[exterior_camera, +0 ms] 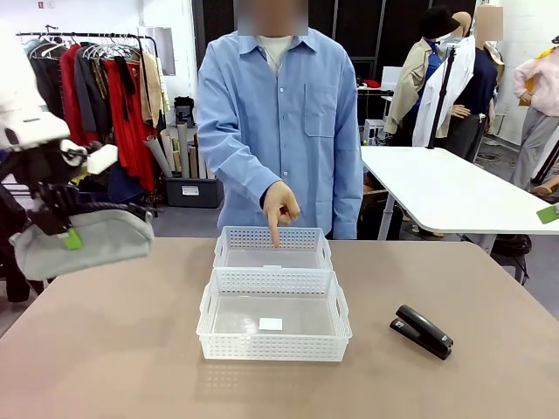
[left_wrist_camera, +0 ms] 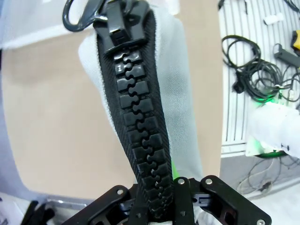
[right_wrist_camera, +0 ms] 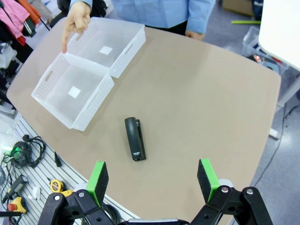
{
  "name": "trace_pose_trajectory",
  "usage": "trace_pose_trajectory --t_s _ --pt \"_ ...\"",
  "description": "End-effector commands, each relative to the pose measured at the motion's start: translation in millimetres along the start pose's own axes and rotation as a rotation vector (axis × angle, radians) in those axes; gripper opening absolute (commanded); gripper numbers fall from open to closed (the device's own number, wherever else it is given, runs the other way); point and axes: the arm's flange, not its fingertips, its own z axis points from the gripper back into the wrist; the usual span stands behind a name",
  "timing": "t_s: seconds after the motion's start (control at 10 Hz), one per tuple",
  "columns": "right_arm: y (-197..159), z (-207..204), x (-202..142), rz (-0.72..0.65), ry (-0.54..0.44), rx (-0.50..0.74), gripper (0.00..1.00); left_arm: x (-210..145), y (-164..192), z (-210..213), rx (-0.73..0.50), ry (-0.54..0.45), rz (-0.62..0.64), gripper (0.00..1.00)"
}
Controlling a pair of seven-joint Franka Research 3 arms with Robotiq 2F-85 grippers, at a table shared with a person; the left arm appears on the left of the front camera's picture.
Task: Distribute items into two baskets.
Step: Place the picked Pencil pouch into the Organizing basket as instructed by the person.
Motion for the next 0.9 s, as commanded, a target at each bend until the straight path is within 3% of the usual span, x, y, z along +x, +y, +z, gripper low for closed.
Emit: trace_pose_trajectory --t_s 0.0,0.5,0.8 --pt "0.7 0.5 0.5 -0.001 -0.006 0.006 1.00 16.4 -12.0 -9.5 0.000 -0.034 -0.097 0.00" --pt "0.7 0.5 0.5 -0.001 -0.006 0.006 1.00 71.3 10.5 -21.6 -0.027 -0.057 -0.168 0.00" --pt "0.7 0.5 0.5 -0.001 -0.006 0.006 1.00 118.1 15.9 -37.6 -0.020 0.004 -0.181 0.00"
